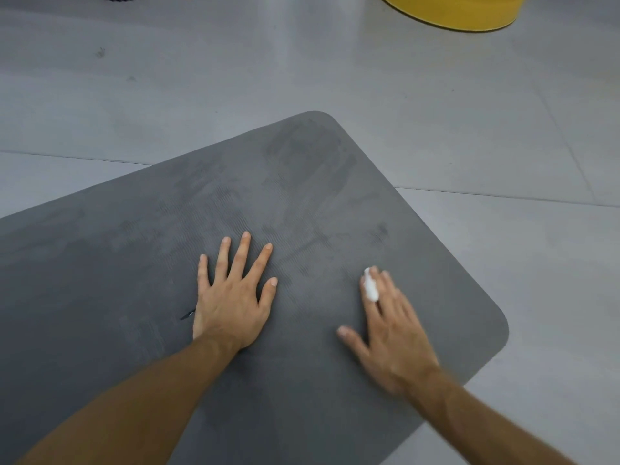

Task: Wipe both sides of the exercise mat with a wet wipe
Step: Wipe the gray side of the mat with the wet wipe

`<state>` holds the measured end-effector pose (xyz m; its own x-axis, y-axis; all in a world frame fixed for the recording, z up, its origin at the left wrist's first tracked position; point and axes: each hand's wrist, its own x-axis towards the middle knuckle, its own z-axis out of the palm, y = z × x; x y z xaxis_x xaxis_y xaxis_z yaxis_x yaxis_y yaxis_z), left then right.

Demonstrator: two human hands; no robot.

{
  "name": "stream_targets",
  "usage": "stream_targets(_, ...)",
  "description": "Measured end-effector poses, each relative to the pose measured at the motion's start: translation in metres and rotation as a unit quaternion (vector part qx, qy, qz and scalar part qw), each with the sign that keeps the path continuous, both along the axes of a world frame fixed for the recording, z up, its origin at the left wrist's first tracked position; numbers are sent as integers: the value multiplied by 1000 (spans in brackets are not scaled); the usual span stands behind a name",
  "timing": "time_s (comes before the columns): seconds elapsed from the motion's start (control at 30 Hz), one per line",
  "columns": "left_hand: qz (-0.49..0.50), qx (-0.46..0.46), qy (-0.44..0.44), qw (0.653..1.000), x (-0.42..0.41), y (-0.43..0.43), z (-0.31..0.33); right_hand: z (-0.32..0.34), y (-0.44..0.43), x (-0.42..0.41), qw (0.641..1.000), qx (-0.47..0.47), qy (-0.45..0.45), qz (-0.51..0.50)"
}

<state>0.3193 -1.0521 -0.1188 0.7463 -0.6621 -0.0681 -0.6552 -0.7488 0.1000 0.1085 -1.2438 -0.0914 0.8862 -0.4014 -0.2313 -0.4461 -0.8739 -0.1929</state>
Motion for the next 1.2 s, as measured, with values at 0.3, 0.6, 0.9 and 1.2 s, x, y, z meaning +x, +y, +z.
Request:
stream_targets(0.3, 0, -5, 0, 1000, 0, 0, 0, -4, 62, -30, 984, -37, -42, 171)
stream_targets(0.6, -3, -3, 0, 1000, 1, 1, -1, -2, -84, -30, 987, -95, 56, -118)
stream_targets(0.9, -3, -11, -3, 1000, 0, 1, -2, -8, -16, -33, 999, -22, -24, -32)
stream_targets(1.2, -1, -18, 0, 1000, 0, 1, -2, -6, 57, -60, 982, -51, -49, 176)
